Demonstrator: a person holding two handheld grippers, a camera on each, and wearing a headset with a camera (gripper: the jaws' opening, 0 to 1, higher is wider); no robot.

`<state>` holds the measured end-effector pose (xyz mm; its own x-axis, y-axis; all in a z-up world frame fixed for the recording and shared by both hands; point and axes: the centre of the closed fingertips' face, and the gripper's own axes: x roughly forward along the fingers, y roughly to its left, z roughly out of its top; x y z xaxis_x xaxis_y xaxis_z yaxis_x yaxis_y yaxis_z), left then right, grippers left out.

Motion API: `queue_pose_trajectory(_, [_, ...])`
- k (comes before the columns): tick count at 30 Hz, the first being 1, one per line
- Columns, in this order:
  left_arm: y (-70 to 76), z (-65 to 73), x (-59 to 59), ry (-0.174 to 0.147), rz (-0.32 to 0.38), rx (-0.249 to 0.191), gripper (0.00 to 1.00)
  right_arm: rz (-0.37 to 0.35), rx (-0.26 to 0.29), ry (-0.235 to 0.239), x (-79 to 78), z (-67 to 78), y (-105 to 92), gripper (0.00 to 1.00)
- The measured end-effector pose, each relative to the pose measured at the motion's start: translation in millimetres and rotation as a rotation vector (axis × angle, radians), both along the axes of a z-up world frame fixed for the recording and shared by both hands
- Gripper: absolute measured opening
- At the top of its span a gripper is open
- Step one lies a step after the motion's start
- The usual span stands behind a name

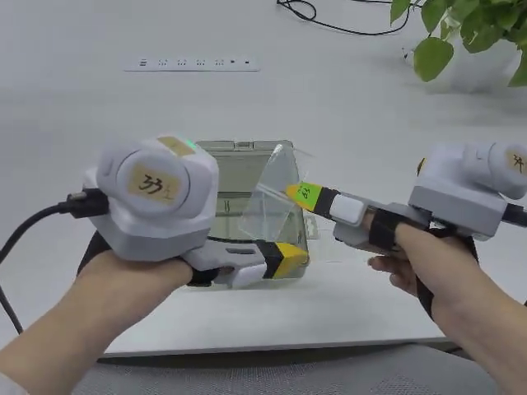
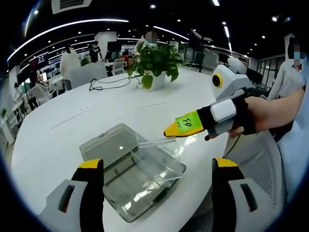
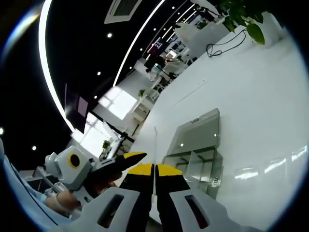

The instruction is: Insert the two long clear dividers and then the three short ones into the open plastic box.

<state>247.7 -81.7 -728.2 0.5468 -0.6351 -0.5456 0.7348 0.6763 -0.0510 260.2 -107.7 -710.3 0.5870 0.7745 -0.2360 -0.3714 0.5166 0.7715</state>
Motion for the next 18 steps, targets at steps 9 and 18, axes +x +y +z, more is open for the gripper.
queue_pose_trajectory(9, [18.4, 4.0, 0.5, -0.002, 0.009, 0.009, 1.00, 0.004, -0.009, 0.015, -4.8, 0.1, 1.1, 0.02])
queue_pose_trajectory(18, [53.9, 3.5, 8.7, -0.024, -0.018, 0.010, 1.00, -0.029, -0.075, 0.048, -4.1, -2.6, 4.0, 0.02])
